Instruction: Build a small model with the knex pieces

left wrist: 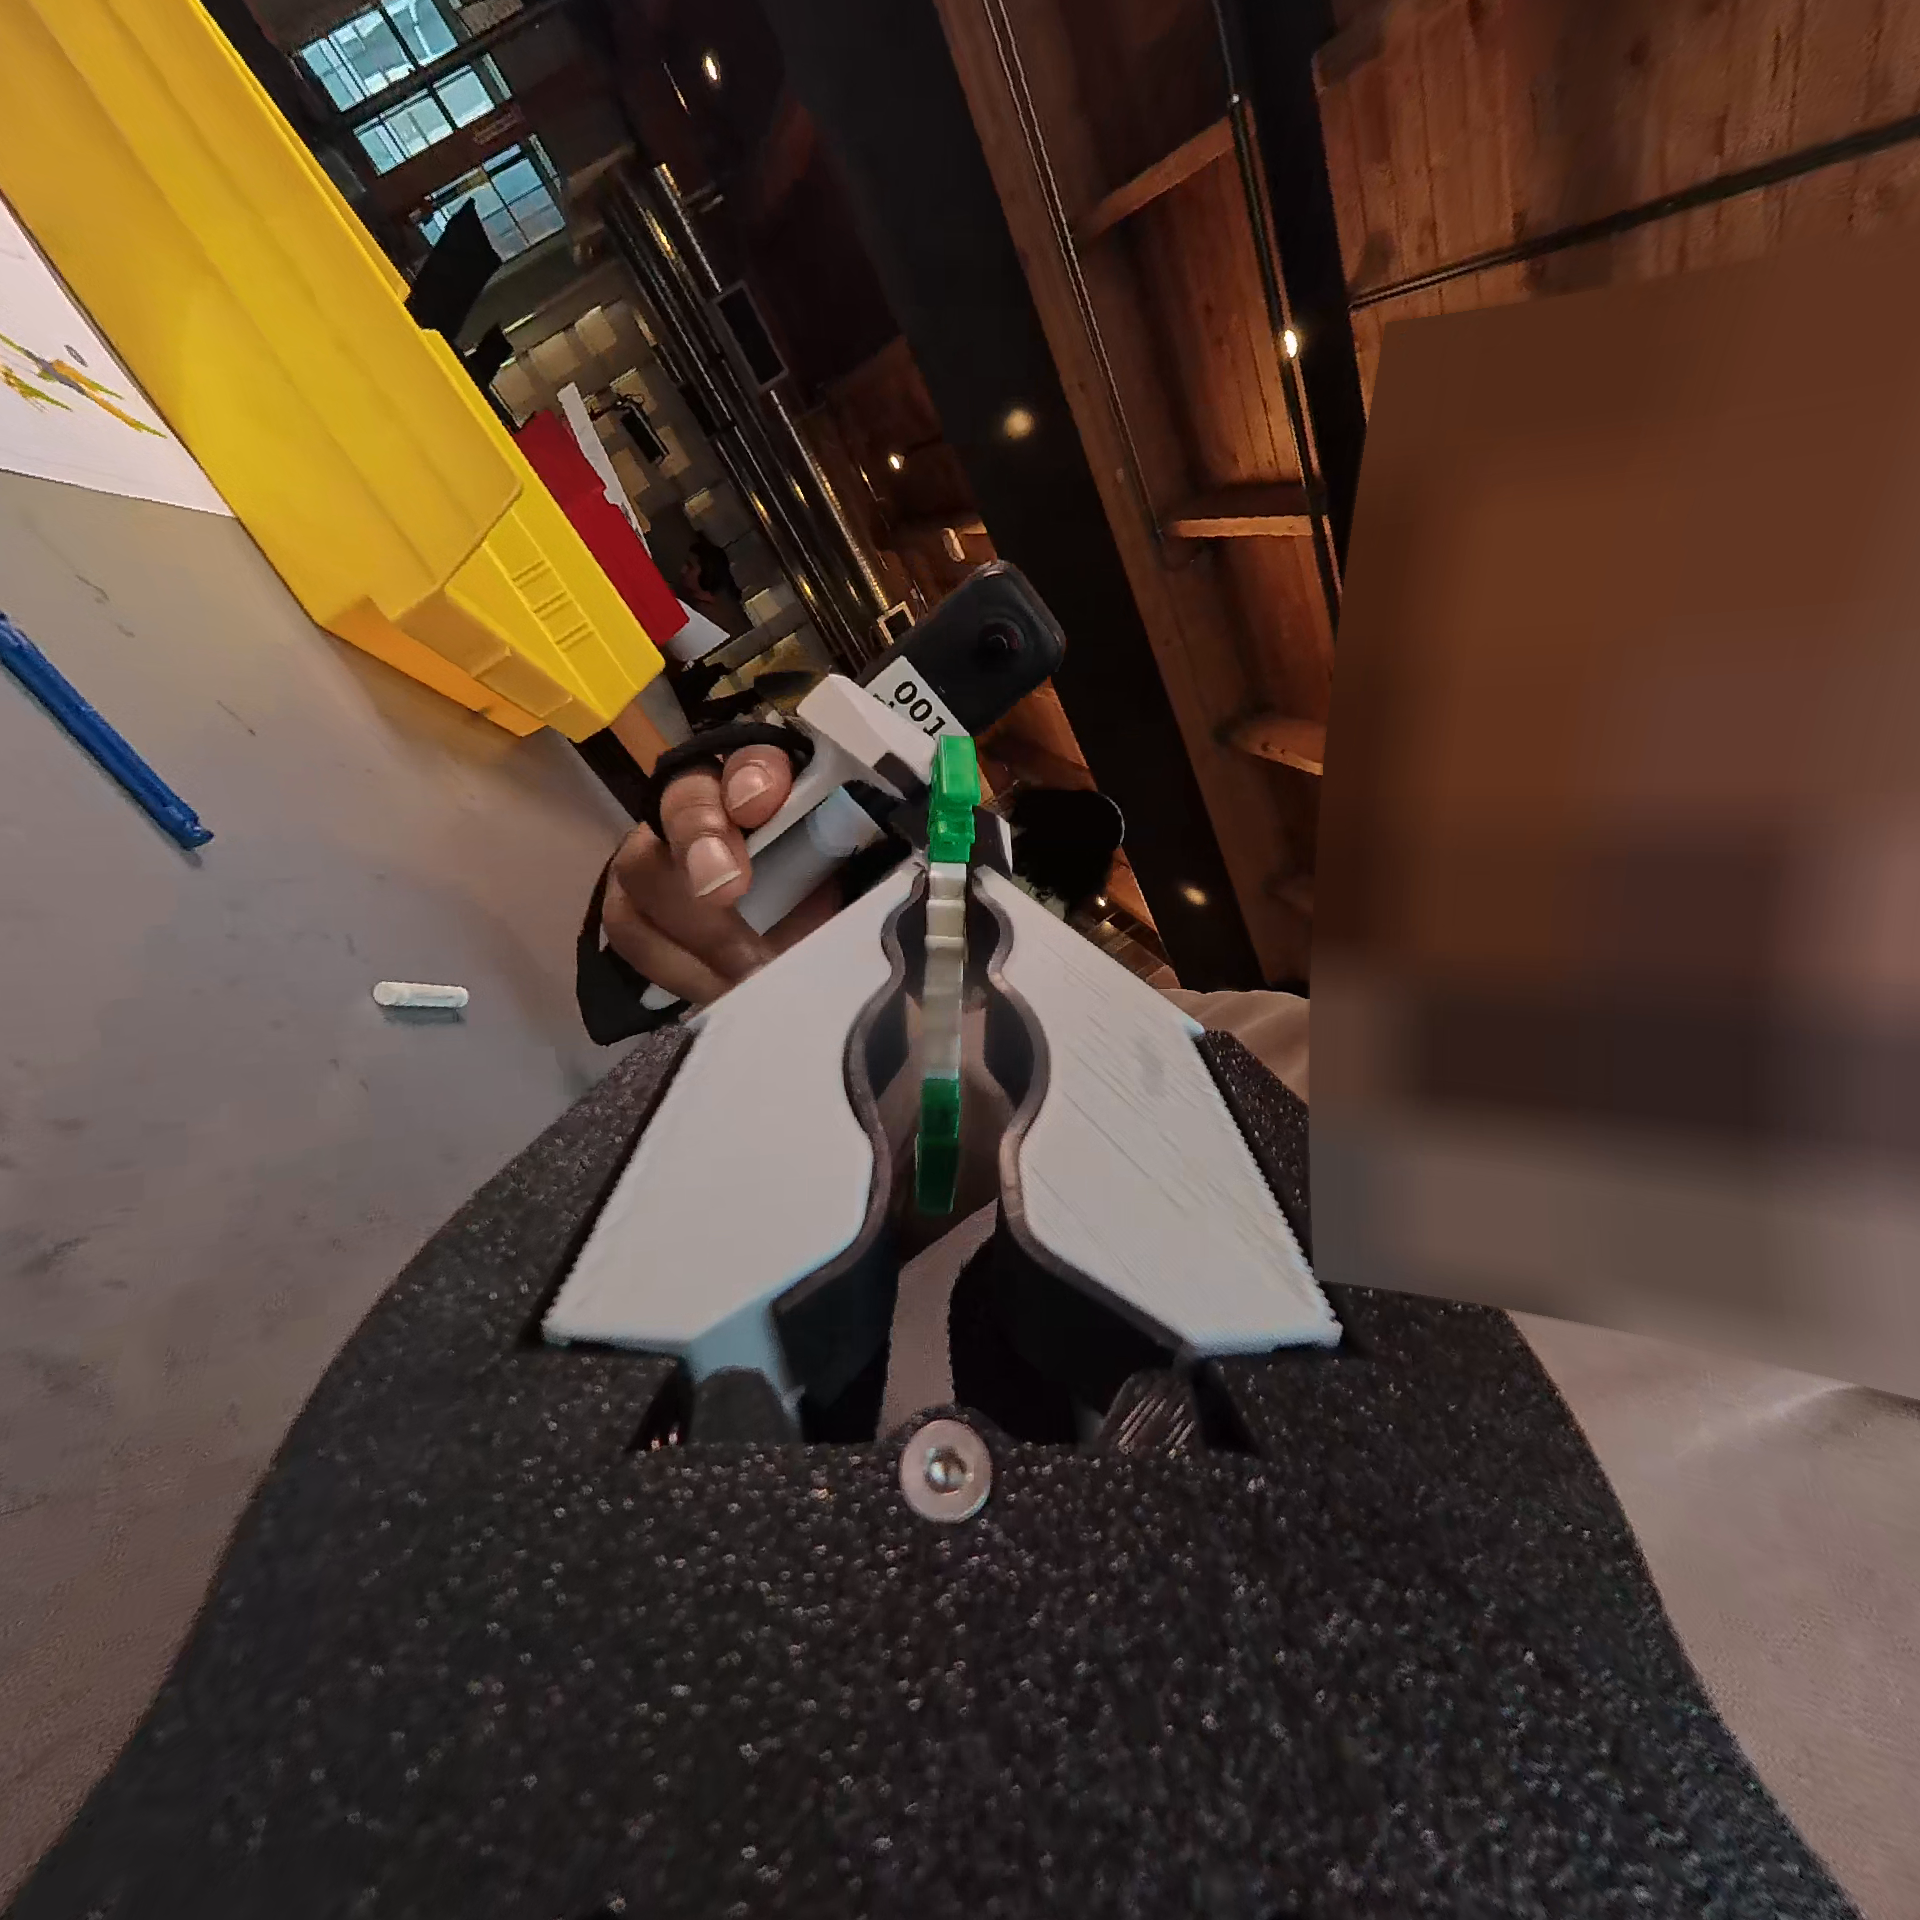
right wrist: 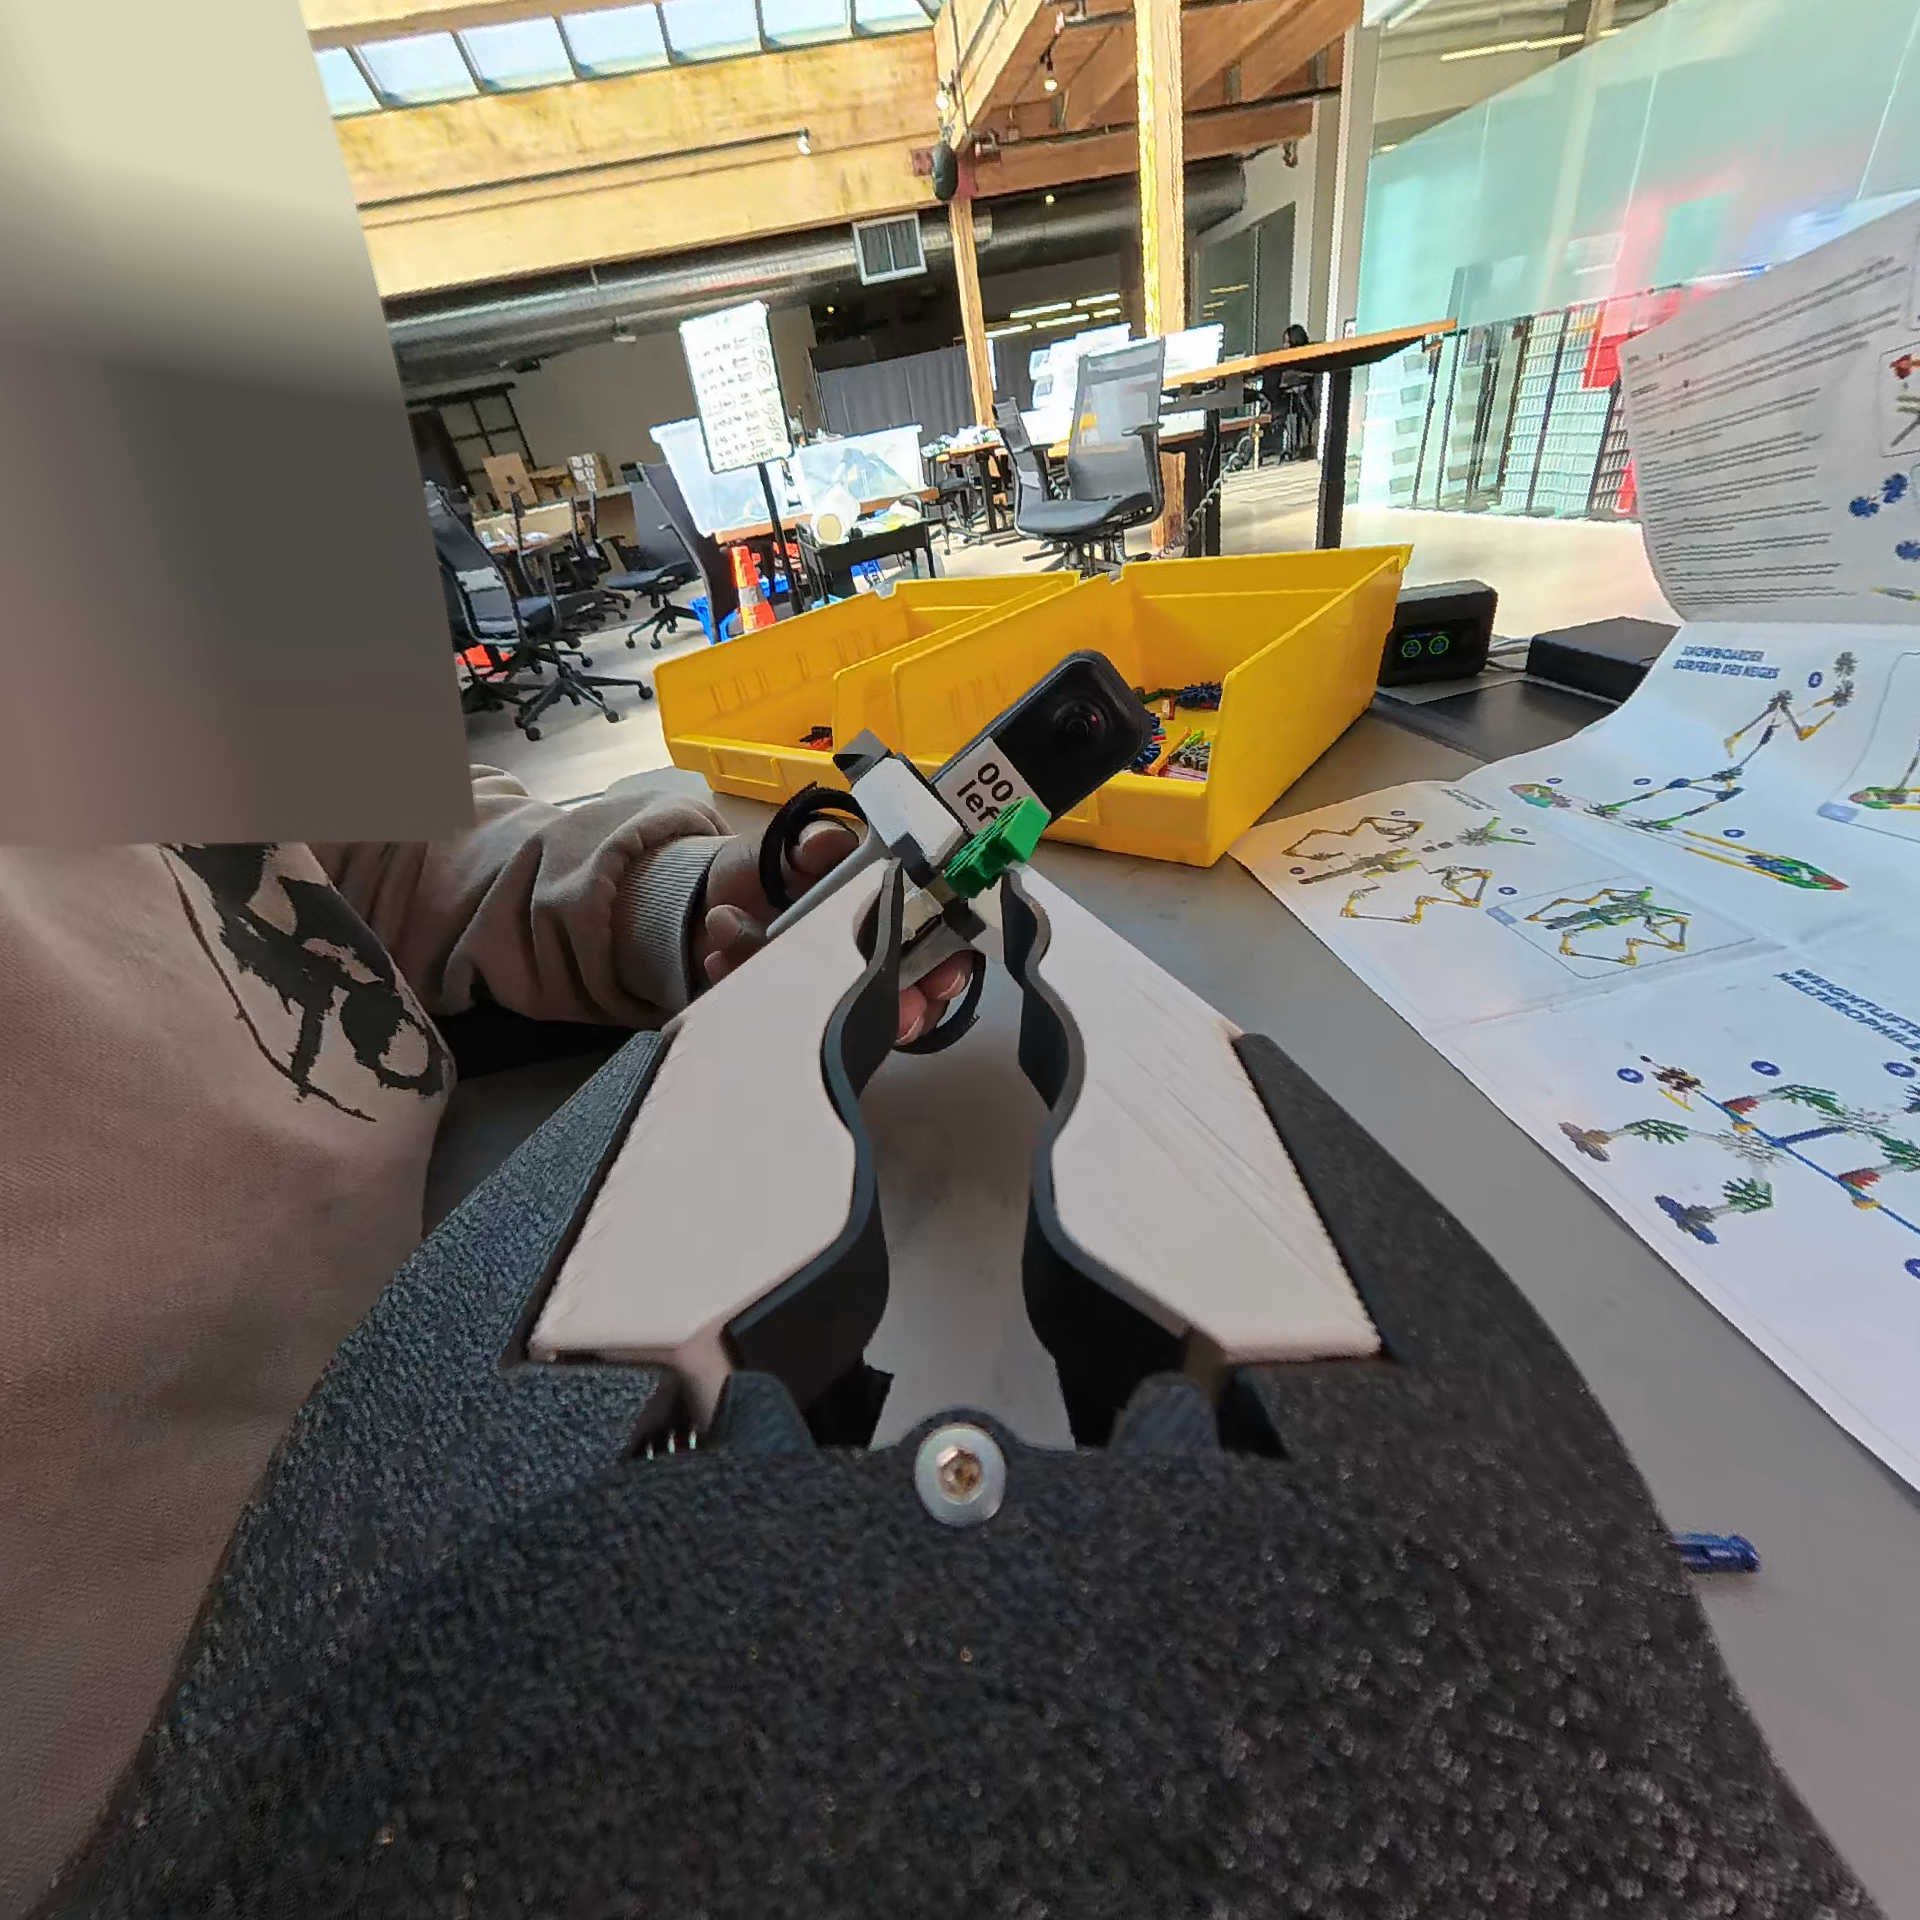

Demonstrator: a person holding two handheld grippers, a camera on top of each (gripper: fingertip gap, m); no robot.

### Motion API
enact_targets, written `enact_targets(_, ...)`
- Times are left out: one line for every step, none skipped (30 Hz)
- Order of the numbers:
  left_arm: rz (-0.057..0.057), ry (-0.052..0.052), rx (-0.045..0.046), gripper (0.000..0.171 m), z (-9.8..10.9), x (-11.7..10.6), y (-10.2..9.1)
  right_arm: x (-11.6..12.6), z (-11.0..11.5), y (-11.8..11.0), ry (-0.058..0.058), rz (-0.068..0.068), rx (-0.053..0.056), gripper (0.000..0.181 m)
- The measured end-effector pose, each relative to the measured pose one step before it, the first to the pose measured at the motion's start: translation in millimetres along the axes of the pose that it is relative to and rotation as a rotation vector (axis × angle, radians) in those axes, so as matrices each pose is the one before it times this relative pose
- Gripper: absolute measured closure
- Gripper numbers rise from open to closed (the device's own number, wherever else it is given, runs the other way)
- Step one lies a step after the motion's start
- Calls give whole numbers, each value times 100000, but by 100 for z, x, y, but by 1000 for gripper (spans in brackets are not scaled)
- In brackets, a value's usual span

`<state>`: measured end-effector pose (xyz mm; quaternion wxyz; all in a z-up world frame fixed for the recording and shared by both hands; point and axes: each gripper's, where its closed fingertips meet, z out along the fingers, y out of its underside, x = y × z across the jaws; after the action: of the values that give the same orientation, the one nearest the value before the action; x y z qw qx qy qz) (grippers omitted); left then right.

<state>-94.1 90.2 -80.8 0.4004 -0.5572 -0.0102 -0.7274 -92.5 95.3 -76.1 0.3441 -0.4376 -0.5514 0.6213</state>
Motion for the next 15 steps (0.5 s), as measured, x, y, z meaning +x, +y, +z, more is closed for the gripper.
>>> enact_targets(-444, 94, 46, 167, 19, -38, 14, -20, -19, -60, 45, -86, 463, 165)
enact_targets(621, -1195, -465, 167, 9, -155, 46, -45, -64, 1, -655, 352, 117, 166)
enact_targets(1186, -1721, -794, 167, 8, -216, 94, -7, -71, 23, -471, 502, 143, 168)
enact_targets(822, -1289, -578, 167, 12, -154, 76, 11, -35, 8, -200, 331, 296, 169)
enact_targets(149, -446, -208, 167, 10, -70, 29, 15, -18, 17, -59, 229, 118, 169)
enact_targets(-235, -46, -19, 167, -8, -42, 12, 22, -4, 53, -14, 108, -201, 169)
enact_targets(-244, -280, 49, 167, -20, -77, 8, 68, -39, 76, 141, -215, -517, 169)
enact_targets(-115, -373, 23, 167, -23, -83, -3, 115, -69, 64, 383, -317, -438, 169)
enact_targets(-40, -171, 31, 167, -32, -46, -8, 195, -112, 69, 782, -140, -377, 168)
enact_targets(125, -276, 80, 167, -25, -28, -20, 234, -130, 60, 817, 194, -305, 166)
enact_targets(664, -1029, -137, 167, -23, -110, 2, 198, -125, -20, 572, 809, 138, 165)
enact_targets(1553, -2169, -821, 167, -9, -246, 102, 130, -63, -73, 134, 1430, 457, 163)
enact_targets(2170, -2595, -1459, 167, 50, -284, 197, 0, 14, -43, -528, 1735, 234, 160)
enact_targets(1816, -1636, -1348, 167, 77, -147, 185, -67, 92, 51, -694, 1387, -276, 159)
enact_targets(899, -166, -885, 168, 105, 43, 138, -5, 125, 172, -7, 559, -844, 158)
